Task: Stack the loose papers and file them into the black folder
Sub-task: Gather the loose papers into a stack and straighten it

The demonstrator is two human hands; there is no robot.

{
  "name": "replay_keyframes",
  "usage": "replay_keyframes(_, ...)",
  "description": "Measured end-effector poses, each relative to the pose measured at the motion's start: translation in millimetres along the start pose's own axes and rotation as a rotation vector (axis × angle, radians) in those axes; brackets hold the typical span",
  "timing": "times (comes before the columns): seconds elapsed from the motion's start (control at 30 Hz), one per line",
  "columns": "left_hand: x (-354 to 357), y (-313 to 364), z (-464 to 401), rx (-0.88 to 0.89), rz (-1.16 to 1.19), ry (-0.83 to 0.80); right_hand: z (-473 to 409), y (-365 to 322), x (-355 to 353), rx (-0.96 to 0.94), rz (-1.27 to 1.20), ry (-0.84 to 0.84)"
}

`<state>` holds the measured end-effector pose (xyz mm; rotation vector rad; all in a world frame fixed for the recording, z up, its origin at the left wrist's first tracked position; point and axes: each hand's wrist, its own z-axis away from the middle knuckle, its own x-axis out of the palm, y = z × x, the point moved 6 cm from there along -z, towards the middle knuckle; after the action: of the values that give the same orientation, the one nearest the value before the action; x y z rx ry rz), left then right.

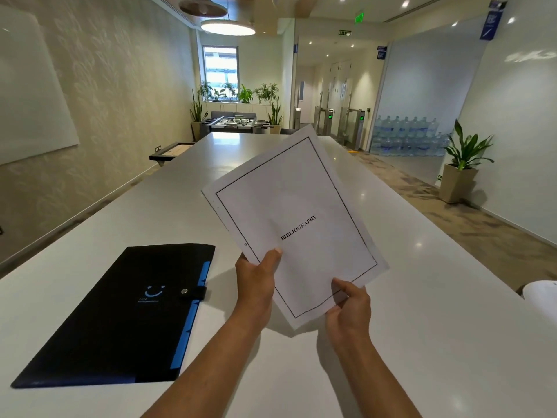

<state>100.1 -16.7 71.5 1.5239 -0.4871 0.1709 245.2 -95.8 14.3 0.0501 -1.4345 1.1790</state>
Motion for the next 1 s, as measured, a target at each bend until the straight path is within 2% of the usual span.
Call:
replay_keyframes(0.2,-11,-12,-15,-0.125,0.127,-0.122,-12,-28,1,-0.138,0.168,-0.043)
replay_keyframes(0.33,-44,-9,-38,-0.129,0.200,0.013,-24,-48,-7,-0.174,0.313,-0.040)
replay_keyframes(0.43,-72,2,-53,-0.041,0.062,0.157,-27,-65,-10,-0.201,0.410,-0.060)
replay_keyframes(0.5,-81,13,-62,0.029,-0.093,0.159,-26,-74,-10,-0.226,0.510,-0.097)
replay_keyframes(0.57,-77,25,-68,0.081,-0.278,0.060,-28,-77,-10,-0.258,0.631,-0.133)
replay_keyframes(0.67,-62,26,-68,0.022,-0.455,-0.191,-29,-75,-6,-0.289,0.772,-0.192)
replay_keyframes(0.73,-58,24,-66,0.037,-0.506,-0.228,-28,-75,-2,-0.308,0.815,-0.225)
replay_keyframes(0.83,-58,30,-62,0.163,-0.529,-0.137,-24,-82,9,-0.361,0.818,-0.272)
replay_keyframes(1.0,-51,46,-58,0.348,-0.499,-0.083,-22,-96,25,-0.496,0.800,-0.349)
